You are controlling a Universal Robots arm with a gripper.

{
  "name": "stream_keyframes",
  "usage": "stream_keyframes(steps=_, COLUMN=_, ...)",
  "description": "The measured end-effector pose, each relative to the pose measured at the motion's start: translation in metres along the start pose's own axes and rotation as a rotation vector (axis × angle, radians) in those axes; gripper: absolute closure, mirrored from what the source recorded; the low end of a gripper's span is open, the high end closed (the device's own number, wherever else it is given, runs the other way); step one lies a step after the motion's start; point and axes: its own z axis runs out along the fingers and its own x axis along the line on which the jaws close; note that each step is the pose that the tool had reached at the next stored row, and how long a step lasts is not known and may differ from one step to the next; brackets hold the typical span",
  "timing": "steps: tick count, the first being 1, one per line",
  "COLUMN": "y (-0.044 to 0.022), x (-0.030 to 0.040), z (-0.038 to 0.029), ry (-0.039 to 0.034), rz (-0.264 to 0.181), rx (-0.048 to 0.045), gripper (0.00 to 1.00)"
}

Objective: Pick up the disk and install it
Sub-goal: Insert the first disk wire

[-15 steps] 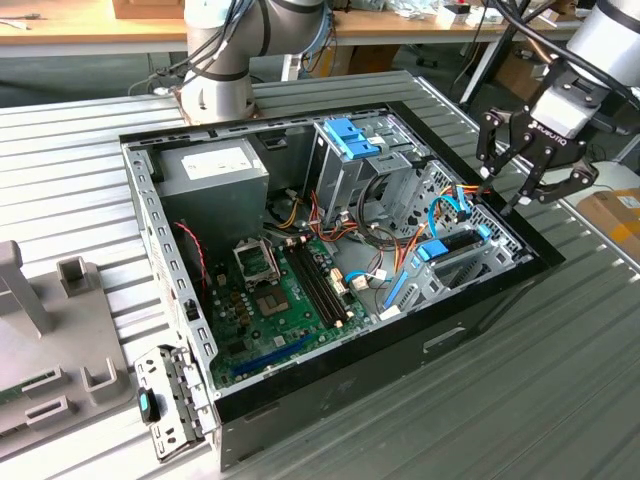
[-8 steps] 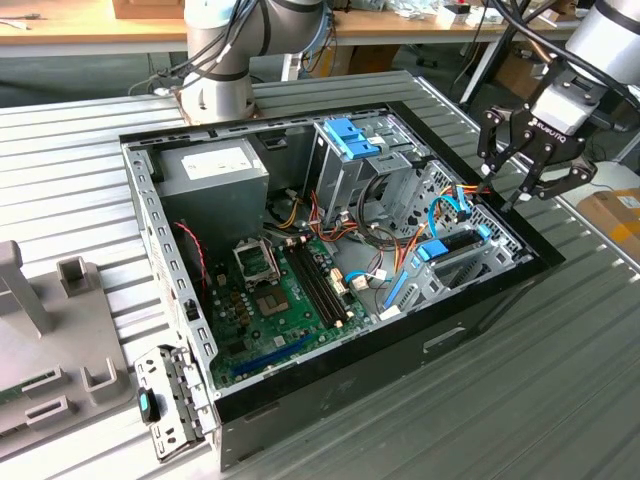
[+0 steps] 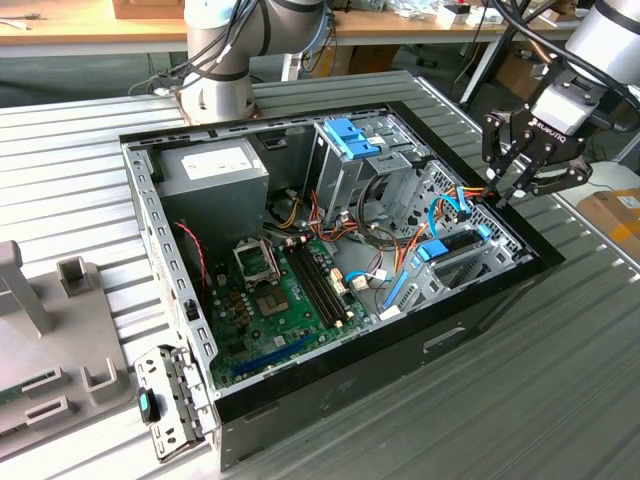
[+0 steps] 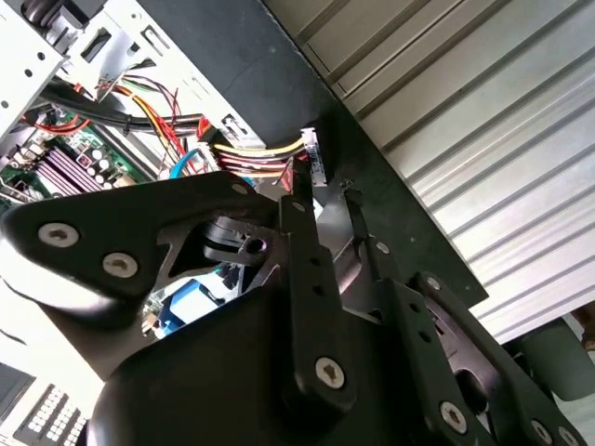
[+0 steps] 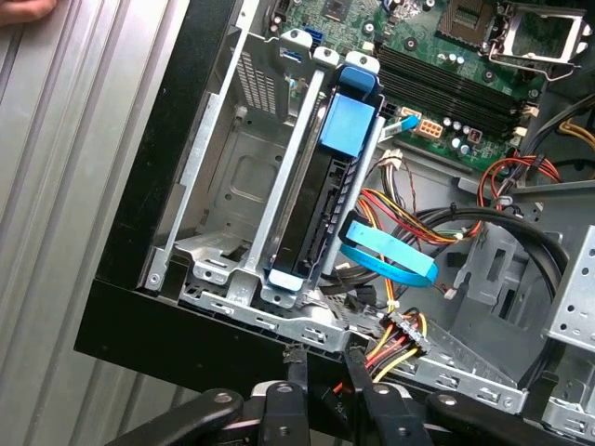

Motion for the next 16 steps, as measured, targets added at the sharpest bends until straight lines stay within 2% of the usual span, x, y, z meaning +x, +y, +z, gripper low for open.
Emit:
stream_keyframes(steps=2, y=0.0000, x=0.0000, z=0.0000, ry=0.0002, rz=0.000, rx=-0.0001, gripper=0.73)
stream_keyframes(steps=4, y=0.0000, x=0.0000, z=0.0000, ry=0.0004, rz=0.000, rx=-0.0002, gripper=0.86)
stream_keyframes(steps=6, y=0.0000, x=0.0000, z=-0.0002, ry=0.0006, rz=0.000, rx=-0.0002, gripper=0.86)
stream_keyframes(steps=11, y=-0.0001, x=-0.0003, z=-0.0082, ry=-0.0037, rz=-0.013, rx=0.0010, gripper=0.86)
stream_keyframes(steps=16, y=-0.0001, x=-0.0003, z=-0.0085, ry=-0.0036, rz=-0.015, rx=0.0008, gripper=0.86)
